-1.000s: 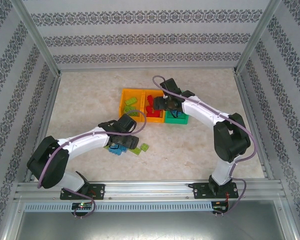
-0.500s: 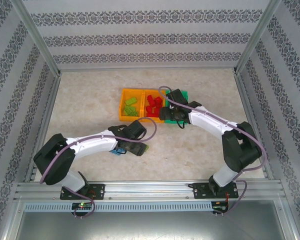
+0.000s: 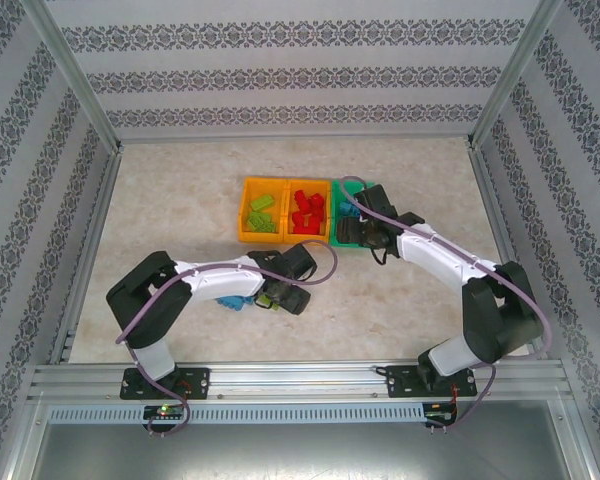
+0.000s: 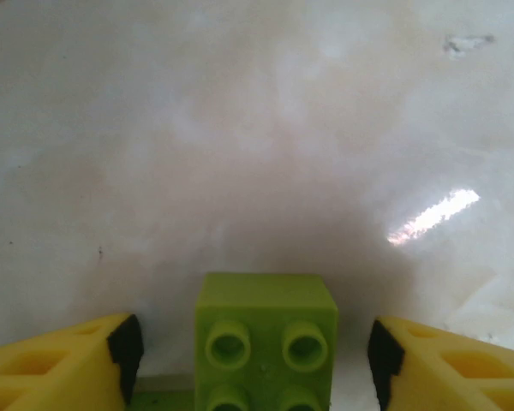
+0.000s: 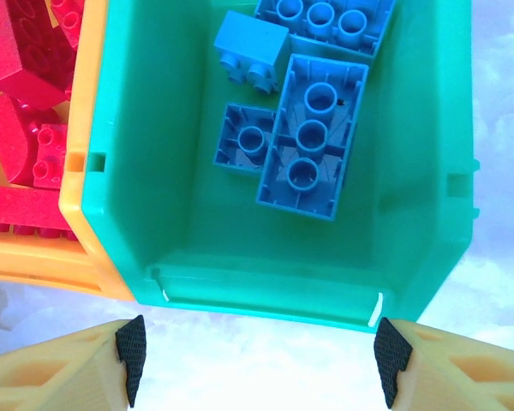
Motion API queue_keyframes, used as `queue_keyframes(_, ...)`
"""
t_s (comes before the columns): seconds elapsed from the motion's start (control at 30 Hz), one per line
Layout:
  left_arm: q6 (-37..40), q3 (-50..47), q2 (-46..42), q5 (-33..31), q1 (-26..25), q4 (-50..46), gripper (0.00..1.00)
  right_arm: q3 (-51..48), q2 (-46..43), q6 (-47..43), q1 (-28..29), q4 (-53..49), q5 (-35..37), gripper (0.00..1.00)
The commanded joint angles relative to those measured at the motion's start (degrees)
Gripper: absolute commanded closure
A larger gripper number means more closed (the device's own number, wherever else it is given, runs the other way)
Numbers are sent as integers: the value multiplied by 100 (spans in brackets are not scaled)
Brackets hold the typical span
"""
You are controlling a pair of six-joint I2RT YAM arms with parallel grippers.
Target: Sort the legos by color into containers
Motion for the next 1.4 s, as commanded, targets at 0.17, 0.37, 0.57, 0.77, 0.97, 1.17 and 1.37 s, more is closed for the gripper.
queue_keyframes(0.17,0,230,129,105,-65,17,52,-323,-422,39,-192,76,83,26)
queue_keyframes(0.37,16,382,56,-74,-56,-129,66,-383,-411,69,-195,85,77,26)
queue_keyframes(0.57,220,906,-231,-628,165,-675,67,-561,-426,83,-25,182,187,27)
queue_keyframes(0.77,284,1410,-547,-554,1205,-747,68,-864,-637,89,345,423,398,27)
queue_keyframes(0.97,439,2465,38,-67,2189,-796,68,-1068,-770,-122,940,686,526,27)
queue_keyframes(1.17,535,3545,1071,93,2521,-1149,68,-1145,-716,-409,1576,830,590,26)
queue_keyframes(1.37,368,3963,1618,140,2720,-1311,62,-1283,-670,-676,2124,1023,567,26)
